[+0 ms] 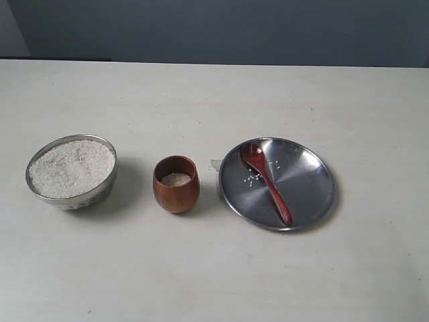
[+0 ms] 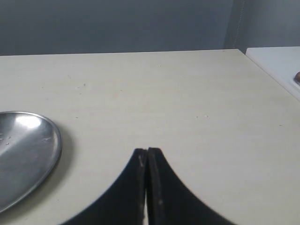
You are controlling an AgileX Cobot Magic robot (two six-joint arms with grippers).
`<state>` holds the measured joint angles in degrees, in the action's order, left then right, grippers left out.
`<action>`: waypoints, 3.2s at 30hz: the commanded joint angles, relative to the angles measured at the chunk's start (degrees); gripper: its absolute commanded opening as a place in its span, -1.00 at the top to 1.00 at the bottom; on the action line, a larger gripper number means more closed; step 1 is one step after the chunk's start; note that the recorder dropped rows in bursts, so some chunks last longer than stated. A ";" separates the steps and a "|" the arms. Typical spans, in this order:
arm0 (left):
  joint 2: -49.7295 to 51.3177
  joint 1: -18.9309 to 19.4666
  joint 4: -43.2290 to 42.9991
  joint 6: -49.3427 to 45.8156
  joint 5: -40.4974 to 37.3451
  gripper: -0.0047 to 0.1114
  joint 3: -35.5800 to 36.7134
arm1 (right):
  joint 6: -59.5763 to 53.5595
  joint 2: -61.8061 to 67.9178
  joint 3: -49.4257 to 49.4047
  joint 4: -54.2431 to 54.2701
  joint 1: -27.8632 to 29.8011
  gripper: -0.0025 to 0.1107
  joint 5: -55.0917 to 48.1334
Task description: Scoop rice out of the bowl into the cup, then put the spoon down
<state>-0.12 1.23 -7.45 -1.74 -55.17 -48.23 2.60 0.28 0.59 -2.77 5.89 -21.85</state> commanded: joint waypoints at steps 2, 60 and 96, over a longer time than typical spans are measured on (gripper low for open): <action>0.12 -0.13 -0.12 0.19 0.35 0.91 -0.43 | 0.05 -0.28 0.30 -0.04 -0.27 0.95 0.13; 0.12 -0.13 3.73 1.34 41.32 0.91 48.23 | 0.05 -0.28 0.30 -0.04 -0.27 0.95 0.13; 0.12 -0.13 4.57 1.74 35.66 0.91 48.23 | 0.05 -0.28 0.30 -0.04 -0.27 0.95 0.13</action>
<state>0.26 1.23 -3.33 0.00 -19.98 -0.29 2.71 0.28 0.59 -2.77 5.76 -21.85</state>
